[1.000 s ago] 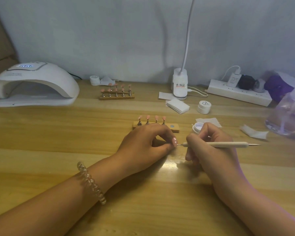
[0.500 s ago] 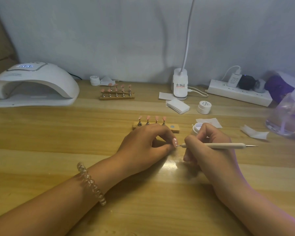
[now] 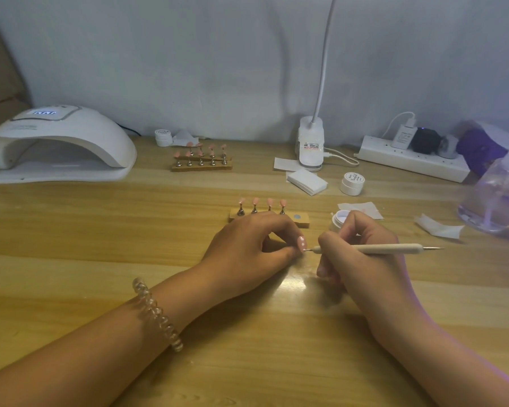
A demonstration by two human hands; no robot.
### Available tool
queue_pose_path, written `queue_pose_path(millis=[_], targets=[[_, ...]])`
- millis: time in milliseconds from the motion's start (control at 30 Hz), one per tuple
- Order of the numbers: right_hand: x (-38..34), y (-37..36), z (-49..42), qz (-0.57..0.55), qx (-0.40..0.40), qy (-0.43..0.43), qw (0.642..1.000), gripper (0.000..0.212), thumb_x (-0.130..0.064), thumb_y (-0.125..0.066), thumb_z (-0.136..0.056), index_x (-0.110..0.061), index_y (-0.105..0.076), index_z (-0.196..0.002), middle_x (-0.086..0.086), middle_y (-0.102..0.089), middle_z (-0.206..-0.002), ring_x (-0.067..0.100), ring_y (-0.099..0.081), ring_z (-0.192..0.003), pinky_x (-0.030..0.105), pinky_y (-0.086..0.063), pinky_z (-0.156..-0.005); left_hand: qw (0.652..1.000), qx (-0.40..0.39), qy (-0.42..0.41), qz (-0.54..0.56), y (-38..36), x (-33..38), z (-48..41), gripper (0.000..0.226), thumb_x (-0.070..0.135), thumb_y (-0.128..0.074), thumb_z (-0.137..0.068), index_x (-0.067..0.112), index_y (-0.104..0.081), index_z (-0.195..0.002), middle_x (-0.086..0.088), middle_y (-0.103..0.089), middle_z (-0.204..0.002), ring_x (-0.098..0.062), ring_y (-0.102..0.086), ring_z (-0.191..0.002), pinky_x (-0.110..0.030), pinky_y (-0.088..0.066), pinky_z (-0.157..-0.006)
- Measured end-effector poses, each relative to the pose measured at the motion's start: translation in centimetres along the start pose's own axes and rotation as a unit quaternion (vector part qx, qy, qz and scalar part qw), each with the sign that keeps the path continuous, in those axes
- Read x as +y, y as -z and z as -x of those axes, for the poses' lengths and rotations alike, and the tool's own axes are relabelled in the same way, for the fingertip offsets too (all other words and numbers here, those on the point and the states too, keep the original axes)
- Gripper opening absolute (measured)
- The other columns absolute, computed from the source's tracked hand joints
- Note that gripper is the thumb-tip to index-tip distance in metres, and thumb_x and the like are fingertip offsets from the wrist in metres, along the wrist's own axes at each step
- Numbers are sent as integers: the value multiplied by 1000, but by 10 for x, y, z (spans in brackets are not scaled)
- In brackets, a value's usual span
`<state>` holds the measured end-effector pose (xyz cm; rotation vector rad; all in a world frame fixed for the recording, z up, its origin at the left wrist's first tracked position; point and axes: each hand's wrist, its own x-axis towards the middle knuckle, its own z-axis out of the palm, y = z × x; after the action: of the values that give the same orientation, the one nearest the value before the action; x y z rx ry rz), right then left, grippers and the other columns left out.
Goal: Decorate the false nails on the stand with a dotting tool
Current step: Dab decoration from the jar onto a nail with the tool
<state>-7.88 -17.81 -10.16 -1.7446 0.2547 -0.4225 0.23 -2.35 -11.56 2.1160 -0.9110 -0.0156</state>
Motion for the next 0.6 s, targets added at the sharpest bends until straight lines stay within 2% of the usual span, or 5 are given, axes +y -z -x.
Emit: queue_pose_path(millis=[167, 333, 467, 600], targets=[[-1, -1, 0, -5, 7, 2, 1000, 18, -10, -62, -75, -5, -46, -68, 12, -63, -50, 17, -51, -49, 31, -38, -56, 1000, 0, -2, 2, 0, 0, 0, 8, 27, -73, -85, 34, -71, -88, 22, -68, -90, -1, -51, -59, -26, -37, -62], [-3, -1, 1, 1, 7, 1, 1000, 18, -10, -62, -75, -8, -46, -65, 11, -63, -49, 13, -50, -46, 28, -37, -54, 1000, 0, 0, 0, 0, 0, -1, 7, 28, -73, -85, 34, -71, -88, 22, -68, -90, -1, -50, -59, -27, -38, -62], [-3, 0, 1, -9, 29, -2, 1000, 28, -8, -60, -78, -19, -44, -57, 9, -61, -47, 10, -45, -43, 23, -36, -48, 1000, 0, 7, 7, 0, 0, 0, 7, 27, -73, -85, 34, -71, -88, 22, -68, -91, 3, -51, -59, -26, -37, -63], [-4, -1, 2, 1, 8, -1, 1000, 24, -12, -63, -76, -17, -46, -59, 10, -61, -47, 10, -46, -46, 28, -34, -56, 1000, 1, 6, 5, 0, 0, 0, 10, 26, -73, -85, 36, -70, -85, 21, -68, -90, 5, -51, -58, -25, -35, -62]])
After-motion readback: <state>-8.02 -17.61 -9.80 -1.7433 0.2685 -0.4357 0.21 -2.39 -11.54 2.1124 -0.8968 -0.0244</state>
